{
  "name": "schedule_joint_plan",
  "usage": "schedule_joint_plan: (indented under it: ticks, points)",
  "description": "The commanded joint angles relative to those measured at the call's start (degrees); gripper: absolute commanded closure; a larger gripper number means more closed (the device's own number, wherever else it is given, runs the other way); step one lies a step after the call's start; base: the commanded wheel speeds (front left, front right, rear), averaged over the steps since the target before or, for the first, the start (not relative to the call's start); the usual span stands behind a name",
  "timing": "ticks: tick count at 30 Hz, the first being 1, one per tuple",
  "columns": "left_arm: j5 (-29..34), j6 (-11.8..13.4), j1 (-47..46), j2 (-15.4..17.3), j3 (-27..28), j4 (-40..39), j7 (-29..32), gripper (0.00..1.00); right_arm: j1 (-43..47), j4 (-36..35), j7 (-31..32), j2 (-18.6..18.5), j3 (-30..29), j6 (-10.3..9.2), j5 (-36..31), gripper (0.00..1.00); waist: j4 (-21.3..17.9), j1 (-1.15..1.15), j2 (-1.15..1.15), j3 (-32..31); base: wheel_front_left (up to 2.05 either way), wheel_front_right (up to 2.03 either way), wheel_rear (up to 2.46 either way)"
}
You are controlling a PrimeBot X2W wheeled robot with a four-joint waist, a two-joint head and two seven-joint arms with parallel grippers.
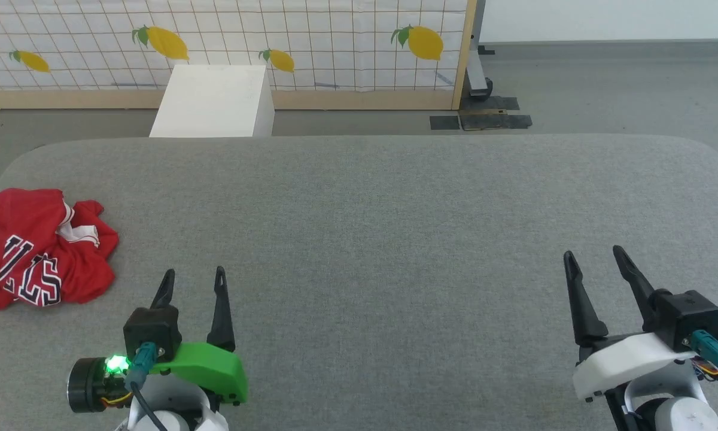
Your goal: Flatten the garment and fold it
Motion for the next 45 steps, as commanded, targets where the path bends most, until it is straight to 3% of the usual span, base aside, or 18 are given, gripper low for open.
schedule_joint_plan:
  ticks: [1, 45]
  points:
    - [-0.4, 0.5, -1.3, 0.0, -0.1, 0.2, -0.7, 0.00, -1.2, 0.0, -0.8, 0.0, -0.3, -0.02, 0.6, 0.00, 0.0, 0.00, 0.00, 0.0, 0.00, 0.00, 0.00]
    - [-3.3, 3.1, -2.7, -0.1, -1.6, 3.5, -5.9, 0.00, -1.1, 0.6, -6.0, 0.1, -1.9, -0.05, 4.0, 0.00, 0.2, 0.00, 0.00, -0.1, 0.00, 0.00, 0.00]
